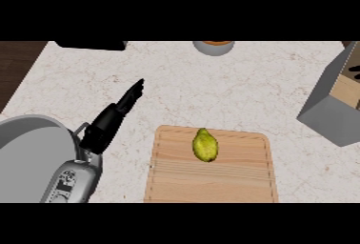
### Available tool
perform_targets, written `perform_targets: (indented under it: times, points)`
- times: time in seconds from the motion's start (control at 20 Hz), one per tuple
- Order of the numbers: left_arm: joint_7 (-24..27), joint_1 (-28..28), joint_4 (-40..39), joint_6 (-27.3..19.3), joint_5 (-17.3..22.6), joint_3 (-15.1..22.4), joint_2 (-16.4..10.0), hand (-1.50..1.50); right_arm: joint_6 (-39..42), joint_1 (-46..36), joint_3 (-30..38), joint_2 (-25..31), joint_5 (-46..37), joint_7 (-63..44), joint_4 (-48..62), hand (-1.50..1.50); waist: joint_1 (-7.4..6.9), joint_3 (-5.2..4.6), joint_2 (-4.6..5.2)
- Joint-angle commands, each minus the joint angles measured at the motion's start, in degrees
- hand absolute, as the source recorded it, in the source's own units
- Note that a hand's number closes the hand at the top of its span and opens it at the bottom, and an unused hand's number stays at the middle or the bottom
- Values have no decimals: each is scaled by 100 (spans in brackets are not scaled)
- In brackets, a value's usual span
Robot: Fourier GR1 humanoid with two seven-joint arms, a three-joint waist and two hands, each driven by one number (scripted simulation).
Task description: Pick the tomato from the cutting board and place it in the cardboard box
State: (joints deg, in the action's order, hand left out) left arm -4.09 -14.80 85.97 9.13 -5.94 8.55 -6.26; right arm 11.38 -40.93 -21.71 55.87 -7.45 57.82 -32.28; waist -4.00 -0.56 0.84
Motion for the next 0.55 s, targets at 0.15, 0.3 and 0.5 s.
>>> perform_targets:
  times: [0.15, 0.3, 0.5]
  points:
    - [46, -32, -82, -65, -52, -24, 31, 0, 1417, -224, 535, -572, 1047, 394, 531, -150, 60, 91, 71]
    - [-67, 32, 132, -17, -14, 39, 42, 0, 2132, -272, 808, -510, 1606, 43, 743, -150, 19, 97, 48]
    - [-1, 12, 31, -66, -21, -2, 74, 0, 2722, -486, 1178, -423, 2215, -444, 1034, -150, -22, 102, 110]
